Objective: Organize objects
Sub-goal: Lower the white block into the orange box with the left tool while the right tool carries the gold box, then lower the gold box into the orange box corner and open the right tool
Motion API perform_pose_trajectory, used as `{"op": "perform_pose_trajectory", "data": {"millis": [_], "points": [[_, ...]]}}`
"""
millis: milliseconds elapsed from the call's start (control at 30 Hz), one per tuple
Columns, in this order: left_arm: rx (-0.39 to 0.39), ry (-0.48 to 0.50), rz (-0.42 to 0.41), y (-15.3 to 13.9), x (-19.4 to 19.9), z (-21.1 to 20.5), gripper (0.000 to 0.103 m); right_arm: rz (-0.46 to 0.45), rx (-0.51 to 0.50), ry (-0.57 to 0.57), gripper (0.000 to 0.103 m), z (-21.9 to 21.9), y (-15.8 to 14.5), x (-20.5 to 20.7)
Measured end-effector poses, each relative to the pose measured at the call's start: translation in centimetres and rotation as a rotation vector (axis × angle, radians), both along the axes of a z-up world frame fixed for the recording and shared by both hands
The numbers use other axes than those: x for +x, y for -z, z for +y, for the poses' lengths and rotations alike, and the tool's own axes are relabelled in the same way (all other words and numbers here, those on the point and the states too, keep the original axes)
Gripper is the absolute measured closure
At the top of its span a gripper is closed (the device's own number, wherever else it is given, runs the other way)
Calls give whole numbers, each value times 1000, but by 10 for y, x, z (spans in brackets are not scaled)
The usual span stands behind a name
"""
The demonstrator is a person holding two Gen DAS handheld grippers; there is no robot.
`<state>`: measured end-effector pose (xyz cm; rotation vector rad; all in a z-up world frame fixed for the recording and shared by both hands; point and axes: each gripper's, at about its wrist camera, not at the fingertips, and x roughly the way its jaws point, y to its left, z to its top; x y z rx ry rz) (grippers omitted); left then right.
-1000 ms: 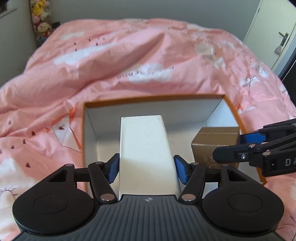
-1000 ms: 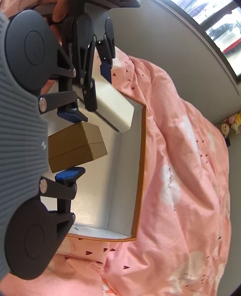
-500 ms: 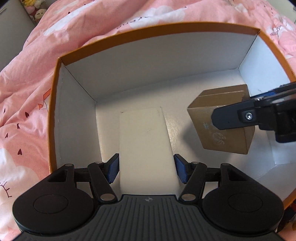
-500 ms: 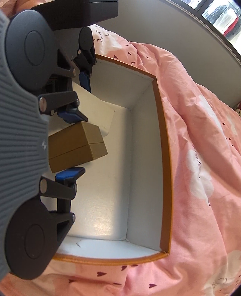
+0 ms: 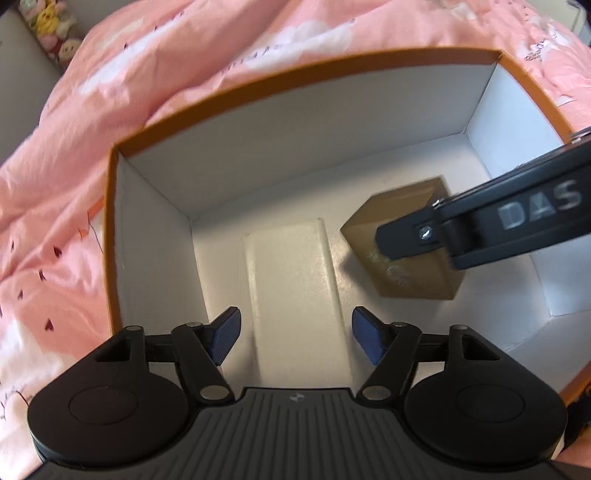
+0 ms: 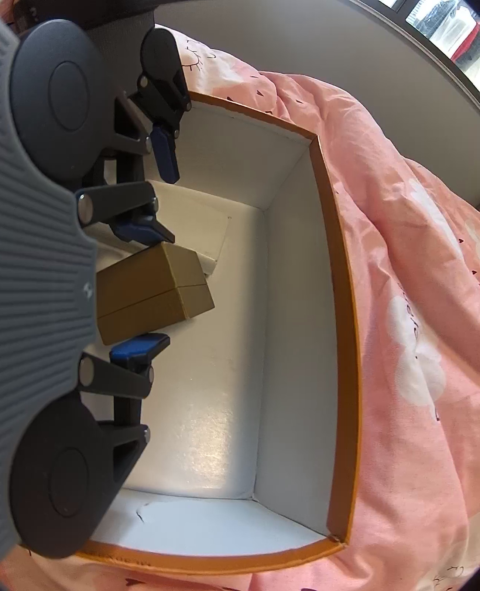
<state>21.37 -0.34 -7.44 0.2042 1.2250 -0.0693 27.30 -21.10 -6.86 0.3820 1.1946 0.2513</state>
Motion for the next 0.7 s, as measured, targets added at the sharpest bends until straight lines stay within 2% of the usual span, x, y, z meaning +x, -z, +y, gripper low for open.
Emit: {"op": "perform_pose_trajectory", "data": {"millis": [133, 200, 333, 467, 600, 700], "points": [[-43, 14, -40, -24, -5, 7, 22, 29, -1, 20, 49, 2, 4, 2], [-54, 45, -67, -35, -5, 7, 27, 45, 1, 29, 49, 4, 4, 3], [-104, 64, -125, -61, -8, 27, 29, 102, 60, 40, 49, 12, 8, 3], [-192, 21, -167, -76, -3, 57, 29, 118, 72, 56, 49, 23, 11, 3], [-193, -26, -207, -83, -2, 72, 29, 156, 144, 70, 49, 27, 19, 7], [-204, -54, -208, -83, 0, 82, 29, 134, 147, 49, 50, 36, 20, 9]]}}
